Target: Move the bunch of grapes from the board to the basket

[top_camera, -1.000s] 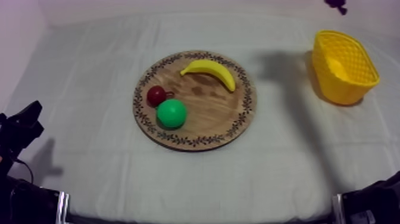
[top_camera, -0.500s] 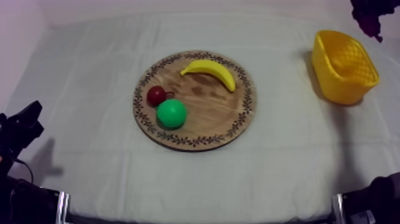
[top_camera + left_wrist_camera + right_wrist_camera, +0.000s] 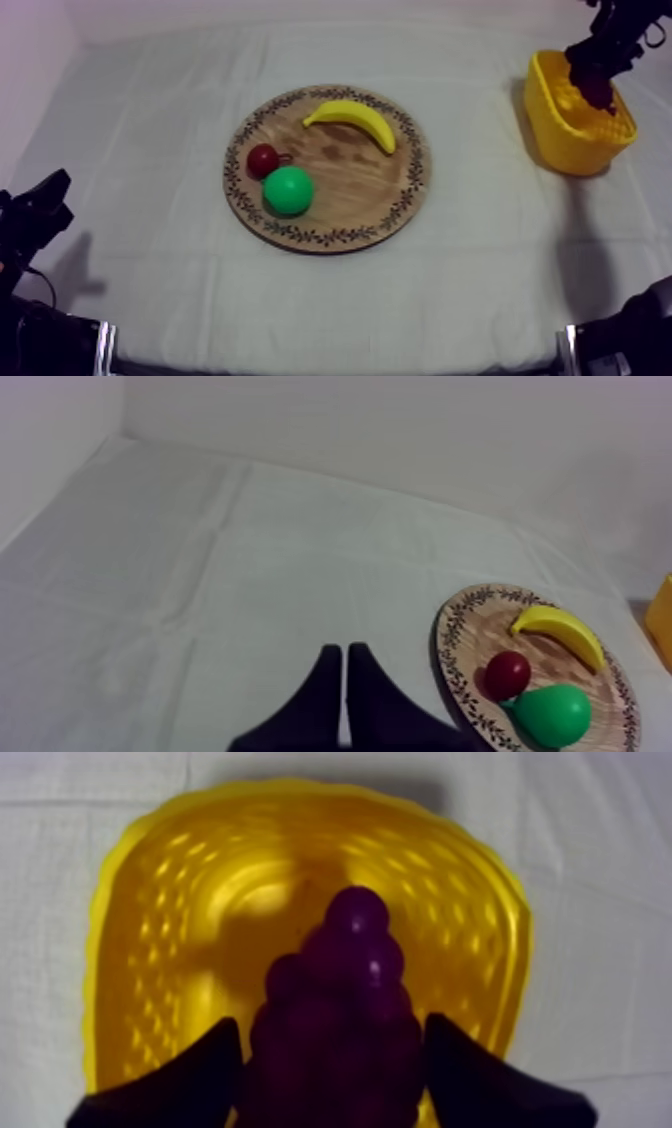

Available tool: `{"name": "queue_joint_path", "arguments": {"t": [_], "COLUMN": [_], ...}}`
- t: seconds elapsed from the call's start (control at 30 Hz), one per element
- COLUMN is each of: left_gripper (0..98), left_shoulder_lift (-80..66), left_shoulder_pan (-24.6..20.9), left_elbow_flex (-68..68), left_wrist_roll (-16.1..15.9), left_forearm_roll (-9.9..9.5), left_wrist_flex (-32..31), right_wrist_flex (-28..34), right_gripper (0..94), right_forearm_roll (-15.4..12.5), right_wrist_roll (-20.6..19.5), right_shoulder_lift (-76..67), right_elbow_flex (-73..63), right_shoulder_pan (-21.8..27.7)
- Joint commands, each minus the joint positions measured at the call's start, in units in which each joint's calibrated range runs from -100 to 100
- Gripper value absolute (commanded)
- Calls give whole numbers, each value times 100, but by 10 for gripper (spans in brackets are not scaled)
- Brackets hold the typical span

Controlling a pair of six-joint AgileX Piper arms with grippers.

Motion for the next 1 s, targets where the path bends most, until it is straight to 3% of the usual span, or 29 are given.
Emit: {"name": "queue_joint_path", "arguments": {"t": [0.0, 0.1, 0.2, 0.63, 0.97], "left_gripper": [1, 1, 1, 1, 1], "left_shoulder_lift": [0, 0, 0, 0, 0], "left_shoulder_pan": [0, 0, 0, 0, 0], "left_elbow_flex": [-3, -3, -3, -3, -3], "left_wrist_roll": [0, 0, 0, 0, 0], "left_forearm_roll": [0, 0, 0, 0, 0], "left_wrist_flex": [-3, -3, -3, -3, -3], "right_wrist_flex": [29, 11, -11, -528, -1182], "right_gripper": [655, 727, 734, 652, 510], "right_forearm_roll": [3, -22, -30, 90, 66], "right_wrist_roll": [40, 64, 62, -102, -380], "right_shoulder_lift": [155, 232, 136, -2312, -4742], "right_elbow_flex": [-50, -133, -152, 1326, 3114], "right_shoulder_pan": [22, 49, 35, -333, -381]}}
